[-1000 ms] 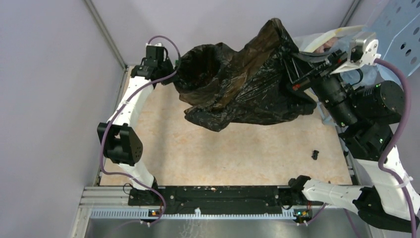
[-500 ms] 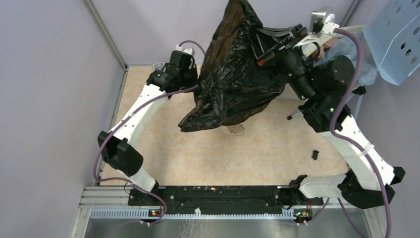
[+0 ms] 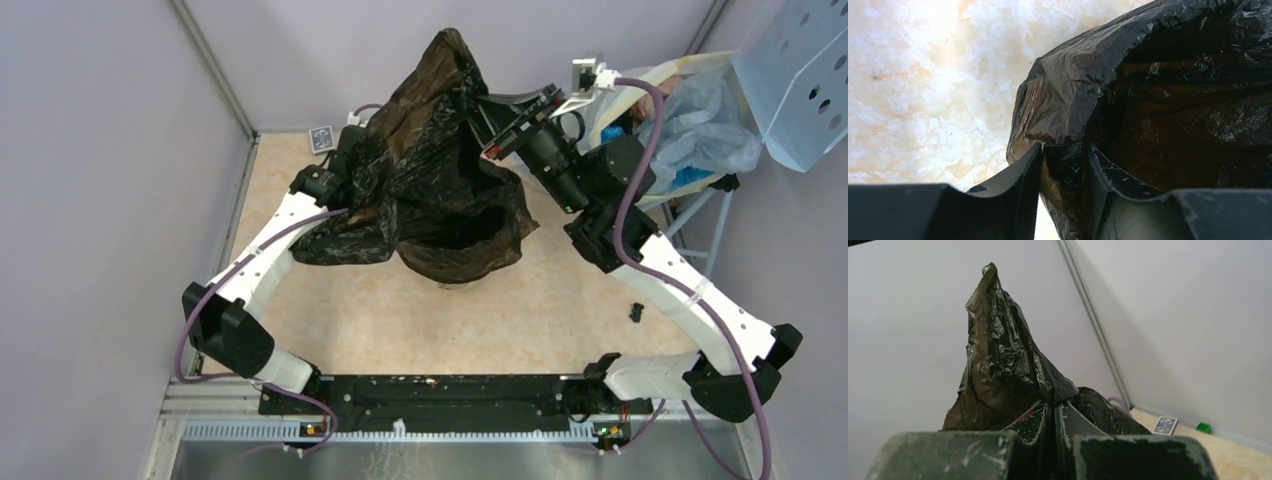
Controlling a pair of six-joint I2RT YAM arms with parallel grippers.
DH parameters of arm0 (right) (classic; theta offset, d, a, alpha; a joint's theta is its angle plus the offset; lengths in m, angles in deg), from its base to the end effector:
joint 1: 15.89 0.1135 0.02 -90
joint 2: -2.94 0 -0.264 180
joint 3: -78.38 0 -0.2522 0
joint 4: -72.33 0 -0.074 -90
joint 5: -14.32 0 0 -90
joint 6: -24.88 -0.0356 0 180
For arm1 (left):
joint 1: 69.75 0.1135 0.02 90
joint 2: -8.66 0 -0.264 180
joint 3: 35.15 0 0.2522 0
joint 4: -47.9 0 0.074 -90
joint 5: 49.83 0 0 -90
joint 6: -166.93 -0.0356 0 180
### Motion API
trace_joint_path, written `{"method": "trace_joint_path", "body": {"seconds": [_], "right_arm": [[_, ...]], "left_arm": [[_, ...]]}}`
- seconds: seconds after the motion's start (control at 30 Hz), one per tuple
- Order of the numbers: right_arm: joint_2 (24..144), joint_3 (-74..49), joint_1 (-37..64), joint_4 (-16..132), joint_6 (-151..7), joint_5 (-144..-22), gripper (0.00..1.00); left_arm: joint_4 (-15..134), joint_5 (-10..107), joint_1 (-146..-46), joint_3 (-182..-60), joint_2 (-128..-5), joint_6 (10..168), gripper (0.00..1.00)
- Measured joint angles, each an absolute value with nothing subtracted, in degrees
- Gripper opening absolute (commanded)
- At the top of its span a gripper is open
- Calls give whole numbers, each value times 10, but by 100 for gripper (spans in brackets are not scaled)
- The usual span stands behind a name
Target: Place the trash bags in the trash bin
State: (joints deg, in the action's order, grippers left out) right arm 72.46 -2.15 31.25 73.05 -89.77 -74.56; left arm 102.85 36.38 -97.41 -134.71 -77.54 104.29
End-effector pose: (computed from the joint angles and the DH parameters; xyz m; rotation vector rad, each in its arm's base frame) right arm 0.1640 0.1758 0.5426 -0.1959 1.0821 1.1231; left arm 0.2932 -0.1510 0.3625 -0.0286 2.3307 -0.4155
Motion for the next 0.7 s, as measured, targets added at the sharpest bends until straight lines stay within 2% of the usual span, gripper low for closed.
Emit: {"method": "trace_joint_path", "body": {"seconds": [0.1, 0.27, 0.63, 0.7], "right_arm": [[725, -55, 312, 744, -924, -753, 0], [729, -83, 312, 762, -949, -762, 0], [697, -189, 268, 779, -979, -759, 0], [693, -211, 246, 786, -990, -771, 0]], "left_arm": [[1027, 362, -974, -1342, -767, 1044, 52], [1034, 358, -959, -1342, -740, 1038, 53], [1081, 408, -820, -1371, -646, 997, 58], [1086, 423, -810, -1385, -646, 988, 63]]}}
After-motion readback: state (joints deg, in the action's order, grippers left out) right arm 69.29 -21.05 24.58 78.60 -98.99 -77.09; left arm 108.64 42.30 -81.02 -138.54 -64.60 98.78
